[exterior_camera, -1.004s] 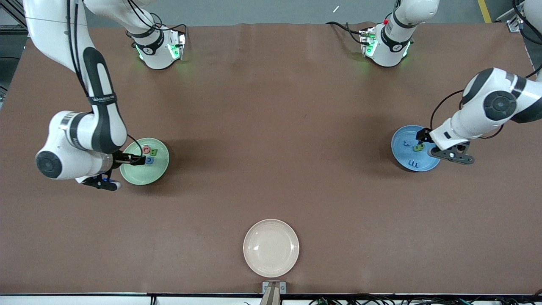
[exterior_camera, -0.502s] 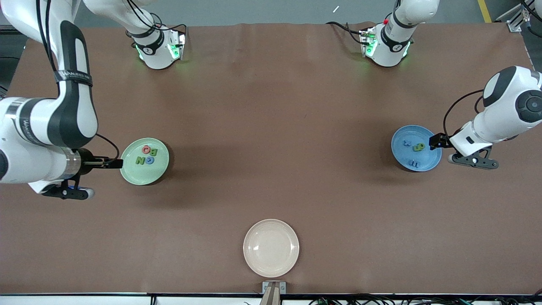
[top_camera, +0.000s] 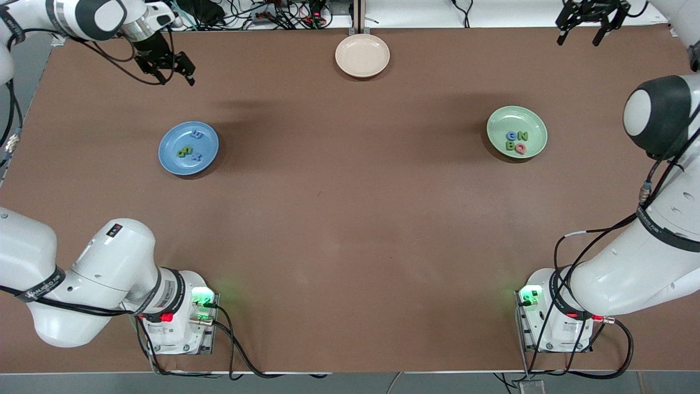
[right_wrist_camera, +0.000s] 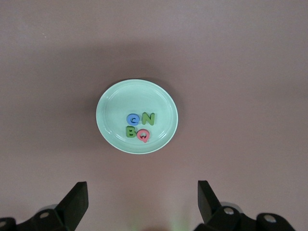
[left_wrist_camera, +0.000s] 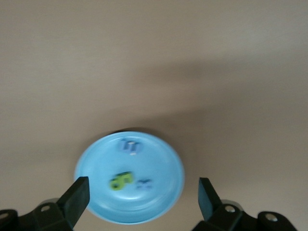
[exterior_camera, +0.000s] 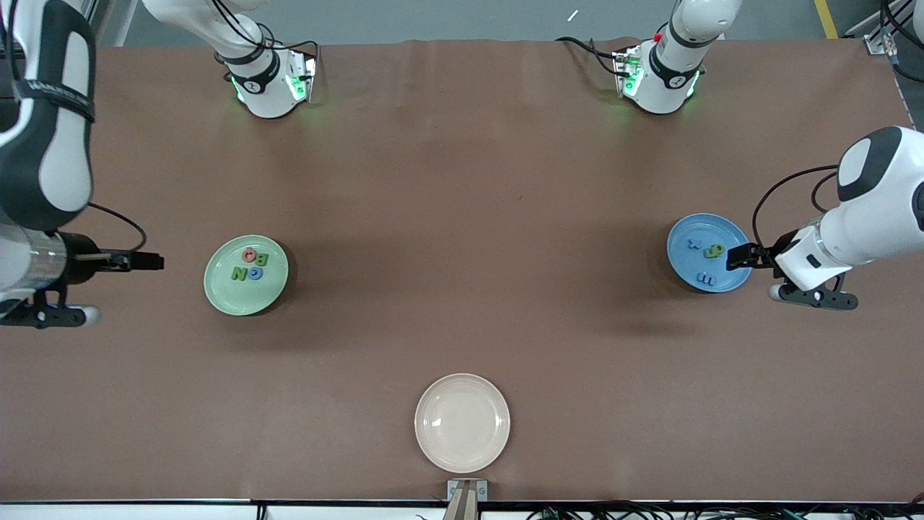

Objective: Sort upper and lower case letters into plates

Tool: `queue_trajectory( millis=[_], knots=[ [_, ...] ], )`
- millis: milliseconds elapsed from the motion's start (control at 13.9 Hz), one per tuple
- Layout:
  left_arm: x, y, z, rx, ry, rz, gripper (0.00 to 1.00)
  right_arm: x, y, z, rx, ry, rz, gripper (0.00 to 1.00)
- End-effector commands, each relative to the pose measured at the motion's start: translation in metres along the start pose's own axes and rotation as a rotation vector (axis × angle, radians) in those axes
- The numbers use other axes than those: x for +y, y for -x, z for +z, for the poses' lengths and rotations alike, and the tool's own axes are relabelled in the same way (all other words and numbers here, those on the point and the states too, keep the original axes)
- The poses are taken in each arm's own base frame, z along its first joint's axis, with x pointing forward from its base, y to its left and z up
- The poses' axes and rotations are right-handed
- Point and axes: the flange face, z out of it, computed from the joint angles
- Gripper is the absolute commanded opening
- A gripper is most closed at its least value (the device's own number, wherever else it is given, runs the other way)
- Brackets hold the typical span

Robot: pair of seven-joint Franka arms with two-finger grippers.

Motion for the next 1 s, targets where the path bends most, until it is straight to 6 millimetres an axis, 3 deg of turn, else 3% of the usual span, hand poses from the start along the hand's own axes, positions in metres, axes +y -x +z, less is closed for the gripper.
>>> queue_trajectory(
  millis=[0, 143, 645, 932],
  knots=[
    [0.016, -0.009, -0.02, -0.025, -0.003, -0.028, 0.99, -0.004, 0.027, -0.029, 0.034, -0.02, -0.022, 1.0],
    [0.029, -0.01, -0.021, -0.04, -0.008, -0.029, 0.99, -0.004, 0.03, -0.037, 0.058, -0.02, -0.027, 1.0],
    [0.098, -0.013, -0.031, -0.021, 0.009, -0.087, 0.99, 0.001, 0.024, -0.038, 0.092, -0.003, -0.019, 1.0],
    [0.099, -0.007, -0.052, 0.023, -0.074, -0.114, 0.99, 0.013, 0.022, -0.035, 0.096, -0.035, -0.016, 1.0]
  ],
)
